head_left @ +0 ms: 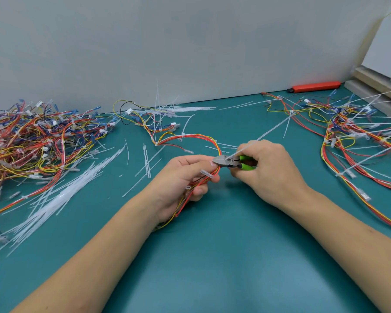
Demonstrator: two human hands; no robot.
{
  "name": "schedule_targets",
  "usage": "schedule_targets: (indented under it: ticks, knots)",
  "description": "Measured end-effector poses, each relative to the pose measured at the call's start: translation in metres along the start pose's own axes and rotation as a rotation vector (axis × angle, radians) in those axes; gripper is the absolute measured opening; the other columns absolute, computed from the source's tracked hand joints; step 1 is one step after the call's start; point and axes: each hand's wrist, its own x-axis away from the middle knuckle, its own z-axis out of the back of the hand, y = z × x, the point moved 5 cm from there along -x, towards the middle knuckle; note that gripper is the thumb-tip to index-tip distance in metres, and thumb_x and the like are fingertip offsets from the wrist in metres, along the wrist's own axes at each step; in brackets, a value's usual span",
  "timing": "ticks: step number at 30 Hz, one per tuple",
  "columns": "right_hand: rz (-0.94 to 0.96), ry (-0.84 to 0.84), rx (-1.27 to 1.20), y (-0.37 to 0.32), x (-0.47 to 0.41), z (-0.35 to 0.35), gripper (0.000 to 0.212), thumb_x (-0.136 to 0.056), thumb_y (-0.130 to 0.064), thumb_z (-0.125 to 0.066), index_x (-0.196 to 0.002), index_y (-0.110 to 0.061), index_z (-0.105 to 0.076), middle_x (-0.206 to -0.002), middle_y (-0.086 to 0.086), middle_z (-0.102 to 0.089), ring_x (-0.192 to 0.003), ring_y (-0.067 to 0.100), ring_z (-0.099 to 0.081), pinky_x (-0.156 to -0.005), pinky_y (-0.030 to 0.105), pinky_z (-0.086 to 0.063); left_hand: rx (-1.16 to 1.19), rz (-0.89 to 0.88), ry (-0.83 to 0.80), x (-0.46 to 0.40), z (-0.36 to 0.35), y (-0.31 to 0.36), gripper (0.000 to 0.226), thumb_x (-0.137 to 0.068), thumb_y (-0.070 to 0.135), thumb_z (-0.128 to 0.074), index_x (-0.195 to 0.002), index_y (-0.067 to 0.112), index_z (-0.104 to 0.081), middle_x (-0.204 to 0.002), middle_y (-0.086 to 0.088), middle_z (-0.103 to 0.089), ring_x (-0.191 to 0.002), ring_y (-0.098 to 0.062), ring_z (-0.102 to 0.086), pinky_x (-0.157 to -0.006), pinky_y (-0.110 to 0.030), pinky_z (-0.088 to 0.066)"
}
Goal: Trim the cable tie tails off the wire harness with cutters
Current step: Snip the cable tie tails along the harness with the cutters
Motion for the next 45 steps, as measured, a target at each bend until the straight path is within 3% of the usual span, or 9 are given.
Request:
schedule_targets:
  ticks: [4, 8, 16, 21, 25, 32, 37, 42, 45]
  knots:
    - [-0.002, 0.052, 0.018, 0.0017, 0.0002, 0.0023, 0.008, -0.082, -0.024, -0.079, -0.082, -0.026, -0.071, -0.079, -0.009, -0.064, -0.084, 0.021, -0.053, -0.088, 0.051, -0.045, -0.002, 0.004, -0.003, -0.0007, -0.0003, -0.0004, 0.011, -0.085, 0.024, -0.069, -0.089, 0.017, -0.076, -0.076, -0.006, -0.065, -0.042, -0.009, -0.039, -0.041, -0.018, -0.028]
    - [0.016, 0.078, 0.012, 0.0022, -0.0008, 0.0031, 0.009, -0.082, -0.026, -0.082, -0.085, -0.026, -0.074, -0.085, -0.011, -0.068, -0.088, 0.022, -0.057, -0.089, 0.055, -0.046, -0.008, 0.005, -0.004, -0.0014, -0.0003, -0.0008, 0.013, -0.083, 0.025, -0.071, -0.090, 0.017, -0.077, -0.075, -0.006, -0.065, -0.042, -0.010, -0.039, -0.041, -0.018, -0.029]
    - [0.025, 0.062, -0.040, 0.0008, -0.0010, 0.0022, 0.010, -0.085, -0.028, -0.079, -0.093, -0.032, -0.076, -0.086, -0.010, -0.068, -0.090, 0.019, -0.061, -0.090, 0.052, -0.048, 0.034, -0.002, 0.009, -0.0036, 0.0015, -0.0032, 0.017, -0.083, 0.023, -0.070, -0.097, 0.016, -0.077, -0.076, -0.007, -0.066, -0.041, -0.010, -0.040, -0.041, -0.017, -0.029]
    - [-0.029, 0.011, -0.070, 0.0008, -0.0008, -0.0010, 0.019, -0.084, -0.028, -0.074, -0.102, -0.030, -0.078, -0.098, -0.011, -0.072, -0.103, 0.016, -0.063, -0.101, 0.047, -0.046, 0.025, -0.015, -0.001, -0.0028, 0.0014, -0.0024, 0.014, -0.084, 0.021, -0.074, -0.097, 0.017, -0.077, -0.076, -0.007, -0.066, -0.042, -0.010, -0.041, -0.042, -0.017, -0.030]
    - [-0.041, 0.007, -0.068, 0.0006, -0.0007, -0.0007, 0.021, -0.082, -0.022, -0.075, -0.101, -0.028, -0.078, -0.097, -0.010, -0.072, -0.101, 0.017, -0.064, -0.100, 0.046, -0.047, -0.004, -0.041, 0.026, -0.0015, -0.0003, -0.0017, 0.019, -0.079, 0.028, -0.073, -0.096, 0.020, -0.078, -0.077, -0.007, -0.069, -0.043, -0.011, -0.044, -0.041, -0.017, -0.034]
    - [-0.054, 0.005, -0.065, 0.0004, 0.0007, -0.0004, 0.019, -0.081, -0.023, -0.073, -0.098, -0.032, -0.076, -0.095, -0.014, -0.071, -0.100, 0.013, -0.061, -0.099, 0.045, -0.048, -0.038, -0.081, 0.047, -0.0021, -0.0001, -0.0027, 0.019, -0.090, 0.022, -0.068, -0.107, 0.013, -0.073, -0.081, -0.008, -0.070, -0.044, -0.013, -0.046, -0.041, -0.018, -0.032]
    - [-0.062, 0.003, -0.045, -0.0012, 0.0024, -0.0016, 0.014, -0.080, -0.032, -0.068, -0.093, -0.028, -0.074, -0.086, -0.009, -0.069, -0.089, 0.019, -0.060, -0.089, 0.050, -0.049, -0.047, -0.127, 0.064, -0.0023, -0.0014, -0.0026, 0.013, -0.090, 0.024, -0.069, -0.101, 0.018, -0.072, -0.083, -0.008, -0.070, -0.044, -0.014, -0.047, -0.043, -0.021, -0.029]
    - [-0.086, 0.034, -0.025, 0.0000, 0.0044, -0.0016, 0.017, -0.084, -0.037, -0.070, -0.074, -0.024, -0.064, -0.061, -0.003, -0.056, -0.064, 0.021, -0.053, -0.061, 0.041, -0.050, -0.040, -0.163, 0.079, -0.0036, -0.0009, -0.0027, 0.006, -0.097, 0.015, -0.065, -0.102, 0.013, -0.066, -0.083, -0.010, -0.065, -0.045, -0.017, -0.047, -0.039, -0.018, -0.033]
    - [-0.117, 0.042, -0.011, 0.0019, 0.0052, -0.0026, 0.028, -0.085, -0.040, -0.070, -0.069, -0.020, -0.059, -0.057, -0.001, -0.051, -0.058, 0.021, -0.047, -0.054, 0.038, -0.045, -0.061, -0.185, 0.081, -0.0042, 0.0000, -0.0026, 0.004, -0.096, 0.016, -0.066, -0.100, 0.015, -0.067, -0.084, -0.012, -0.065, -0.046, -0.018, -0.048, -0.039, -0.019, -0.034]
